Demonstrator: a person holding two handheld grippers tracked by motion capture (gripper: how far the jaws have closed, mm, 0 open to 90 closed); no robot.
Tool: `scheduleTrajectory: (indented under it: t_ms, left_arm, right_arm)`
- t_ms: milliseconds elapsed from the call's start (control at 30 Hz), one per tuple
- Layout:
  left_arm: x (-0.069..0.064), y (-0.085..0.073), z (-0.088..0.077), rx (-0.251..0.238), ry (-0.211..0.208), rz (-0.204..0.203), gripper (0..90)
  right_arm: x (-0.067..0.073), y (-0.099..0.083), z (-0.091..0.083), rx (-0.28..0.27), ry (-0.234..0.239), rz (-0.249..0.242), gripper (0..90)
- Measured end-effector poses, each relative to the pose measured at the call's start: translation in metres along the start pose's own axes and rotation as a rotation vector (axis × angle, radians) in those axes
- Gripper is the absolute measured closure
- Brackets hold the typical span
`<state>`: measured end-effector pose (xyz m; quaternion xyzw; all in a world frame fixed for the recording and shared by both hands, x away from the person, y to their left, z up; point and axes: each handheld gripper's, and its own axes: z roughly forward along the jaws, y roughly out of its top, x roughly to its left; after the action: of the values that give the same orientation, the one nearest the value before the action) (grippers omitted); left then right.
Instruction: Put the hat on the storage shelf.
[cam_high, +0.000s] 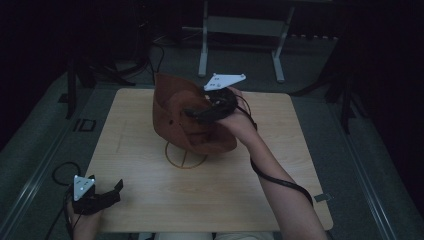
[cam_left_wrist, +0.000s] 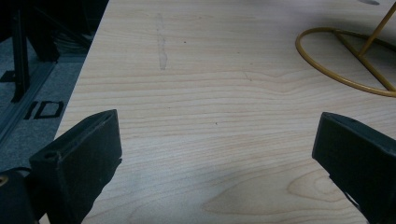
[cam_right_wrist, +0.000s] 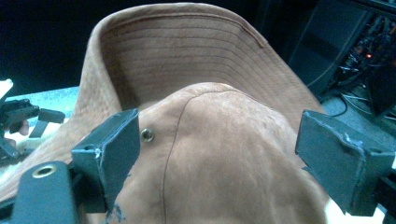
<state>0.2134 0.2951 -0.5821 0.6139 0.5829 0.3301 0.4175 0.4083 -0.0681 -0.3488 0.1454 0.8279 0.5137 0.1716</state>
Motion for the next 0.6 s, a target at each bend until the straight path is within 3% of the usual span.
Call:
scheduleTrajectory:
  t_ms: [233,600]
  left_arm:
    - [-0.001,-0.001,0.001,0.004,0.011,0.001,2.0]
    - [-0.006,-0.002,0.004,0.009,0.005,0.026,2.0]
  right_arm:
    - [-0.014,-0.022,-0.024,-0.014,-0.019,0.054,13.9]
    - [-0.03,-0.07,-0.054,0.01,-0.052,0.121,14.1]
